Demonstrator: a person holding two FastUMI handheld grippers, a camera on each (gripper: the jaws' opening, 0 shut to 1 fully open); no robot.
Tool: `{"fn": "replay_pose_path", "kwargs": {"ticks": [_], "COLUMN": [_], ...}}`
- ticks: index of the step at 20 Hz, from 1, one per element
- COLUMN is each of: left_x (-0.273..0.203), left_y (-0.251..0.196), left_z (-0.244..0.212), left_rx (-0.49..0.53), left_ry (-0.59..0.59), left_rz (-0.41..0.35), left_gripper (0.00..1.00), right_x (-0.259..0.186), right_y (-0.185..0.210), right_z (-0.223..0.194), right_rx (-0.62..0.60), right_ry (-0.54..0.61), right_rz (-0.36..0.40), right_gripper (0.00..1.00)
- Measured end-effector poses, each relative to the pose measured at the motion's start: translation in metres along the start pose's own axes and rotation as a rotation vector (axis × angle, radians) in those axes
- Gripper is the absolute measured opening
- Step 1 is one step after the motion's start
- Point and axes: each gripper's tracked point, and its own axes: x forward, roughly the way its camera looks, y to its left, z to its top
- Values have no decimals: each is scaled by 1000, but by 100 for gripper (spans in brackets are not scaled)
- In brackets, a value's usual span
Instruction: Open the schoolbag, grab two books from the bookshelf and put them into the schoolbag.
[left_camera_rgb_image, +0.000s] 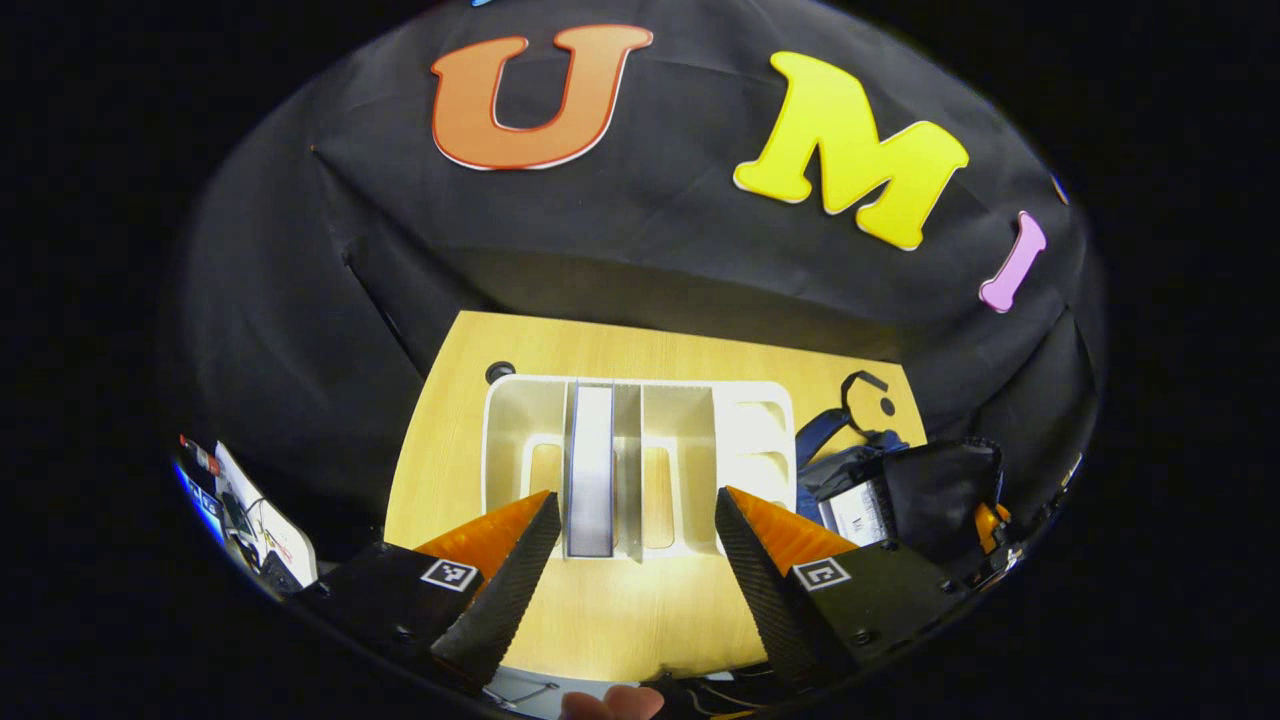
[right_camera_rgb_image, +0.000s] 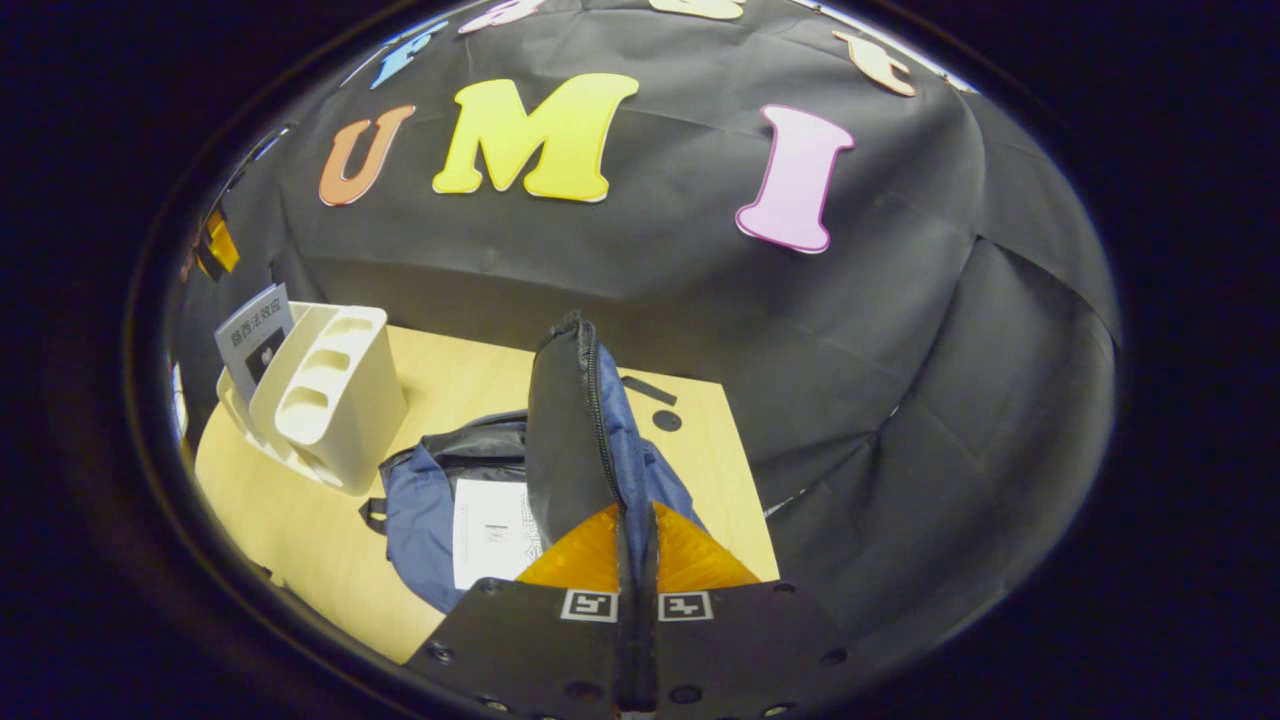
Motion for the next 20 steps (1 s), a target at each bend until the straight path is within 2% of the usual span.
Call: {"fn": "replay_pose_path", "kwargs": {"ticks": [6, 12, 13, 14, 20], "left_x": [50, 86, 91, 94, 108], "left_y": [13, 29, 31, 33, 39], "left_z": [-17, -40, -44, -47, -62], "left_rx": [-24, -2, 9, 19, 21], "left_ry": [239, 414, 436, 452, 506], "left_rz": [-38, 12, 20, 35, 84], "left_gripper": [98, 98, 94, 99, 88], "right_x": [3, 3, 3, 4, 6], "right_y": [-1, 0, 0, -1, -1], "right_z": [-2, -7, -7, -8, -13], "right_rx": [13, 14, 12, 7, 13], "right_ry": [7, 5, 3, 1, 1], "right_rz": [-14, -18, -19, -20, -13], "right_gripper": [0, 0, 0, 0, 0]}}
